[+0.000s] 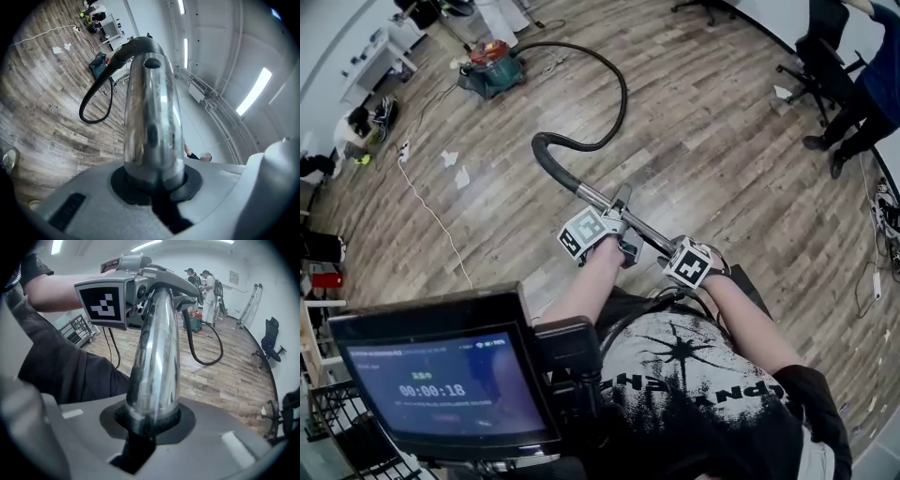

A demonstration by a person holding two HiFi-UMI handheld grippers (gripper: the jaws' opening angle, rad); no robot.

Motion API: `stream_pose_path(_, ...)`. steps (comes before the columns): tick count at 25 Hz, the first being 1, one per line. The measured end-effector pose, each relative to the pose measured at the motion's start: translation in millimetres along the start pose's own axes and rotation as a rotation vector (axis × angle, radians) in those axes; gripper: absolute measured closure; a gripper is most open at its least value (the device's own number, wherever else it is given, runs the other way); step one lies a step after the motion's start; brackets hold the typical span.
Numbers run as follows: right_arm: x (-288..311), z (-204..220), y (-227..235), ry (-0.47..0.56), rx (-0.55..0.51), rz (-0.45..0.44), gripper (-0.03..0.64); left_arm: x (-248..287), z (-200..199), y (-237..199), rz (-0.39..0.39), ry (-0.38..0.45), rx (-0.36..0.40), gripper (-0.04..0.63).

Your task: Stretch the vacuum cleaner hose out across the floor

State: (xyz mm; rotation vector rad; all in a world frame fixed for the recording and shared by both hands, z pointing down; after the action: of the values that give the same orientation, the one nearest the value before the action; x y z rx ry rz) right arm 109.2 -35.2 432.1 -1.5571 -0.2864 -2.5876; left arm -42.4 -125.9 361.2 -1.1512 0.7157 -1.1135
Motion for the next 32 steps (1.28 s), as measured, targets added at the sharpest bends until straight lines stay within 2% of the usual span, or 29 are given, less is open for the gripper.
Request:
stream_pose_path(7,-13.4,21.0,-1.3,0.019,0.05,0.027,0.529,11.0,25.3,12.4,0.0,-0.052,0.021,0.555)
stream_pose_path(13,-15.7,24.7,-4.7,0.01,0.106,0.065,0.531,17.4,31.8,14.8,0.016,-0.107,0.02,0.555)
stream_pose_path(20,-6.5,15.2,-8.3,-0.028,0.123,0.129,0.537,14.3,22.5,5.0,0.027,-0.127,0.007,0.555)
stream_pose_path(25,-0.8,23.0,-8.3,-0.056,0.146,0.186,0.543,16.5,31.1,-3.3,0.016,-0.143,0.004,0.555)
stream_pose_path(32,-15.1,35.3,-3.3,-0.05,0.157,0.21,0.546,25.0,46.0,10.1,0.015,-0.151,0.017,0.555)
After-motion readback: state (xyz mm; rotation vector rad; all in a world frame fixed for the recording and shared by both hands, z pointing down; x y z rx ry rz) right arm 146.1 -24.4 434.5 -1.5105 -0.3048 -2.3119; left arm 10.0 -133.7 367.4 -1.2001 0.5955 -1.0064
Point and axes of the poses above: the fingertips, and each gripper's own axes: x forward along the fingers, y to its right, z out of its underside, the point moved 5 cm from there along -x, backward along the fingers, and after that the axes turned 1 degree about y, right-handed, at the moved point
